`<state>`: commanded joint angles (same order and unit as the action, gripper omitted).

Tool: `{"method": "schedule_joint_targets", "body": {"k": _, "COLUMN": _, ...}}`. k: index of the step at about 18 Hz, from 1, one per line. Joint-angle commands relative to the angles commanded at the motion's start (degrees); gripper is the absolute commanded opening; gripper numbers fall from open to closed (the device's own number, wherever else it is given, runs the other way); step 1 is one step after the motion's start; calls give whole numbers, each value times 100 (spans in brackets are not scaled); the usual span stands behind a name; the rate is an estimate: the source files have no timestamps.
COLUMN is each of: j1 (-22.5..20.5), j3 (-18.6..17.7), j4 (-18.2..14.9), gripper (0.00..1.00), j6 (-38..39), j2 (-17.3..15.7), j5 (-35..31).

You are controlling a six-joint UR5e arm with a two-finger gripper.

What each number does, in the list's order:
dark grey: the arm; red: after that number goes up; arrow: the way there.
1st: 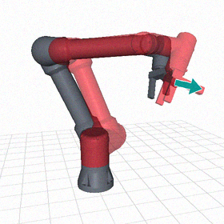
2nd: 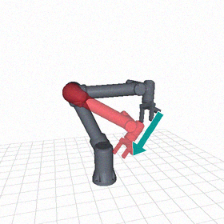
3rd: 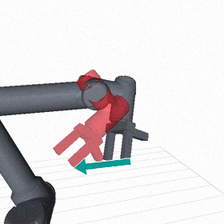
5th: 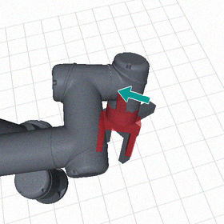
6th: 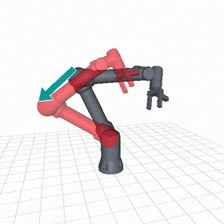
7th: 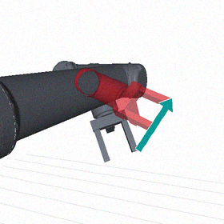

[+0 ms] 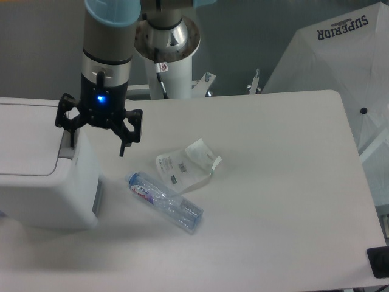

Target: Open the trash can

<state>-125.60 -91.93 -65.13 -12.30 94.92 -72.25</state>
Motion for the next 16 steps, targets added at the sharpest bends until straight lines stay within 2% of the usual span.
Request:
{"method": "schedule_joint_targets", "body": {"k": 7, "j1": -9, "j3": 53, "j4": -18, "gripper": 100, "j6": 9, "j2": -9, "j5": 0}}
{"method": "schedule_joint_targets", "body": {"k": 11, "j1": -17, "j3": 237, "j4": 17, "gripper": 100, "j6": -79, "j2": 17, "j5": 0}}
{"method": "schedule_joint_targets", "body": {"k": 16, "j1": -456, "j3": 290, "j4": 263, "gripper": 100, "j6": -97, "j2": 79, "j5": 0}}
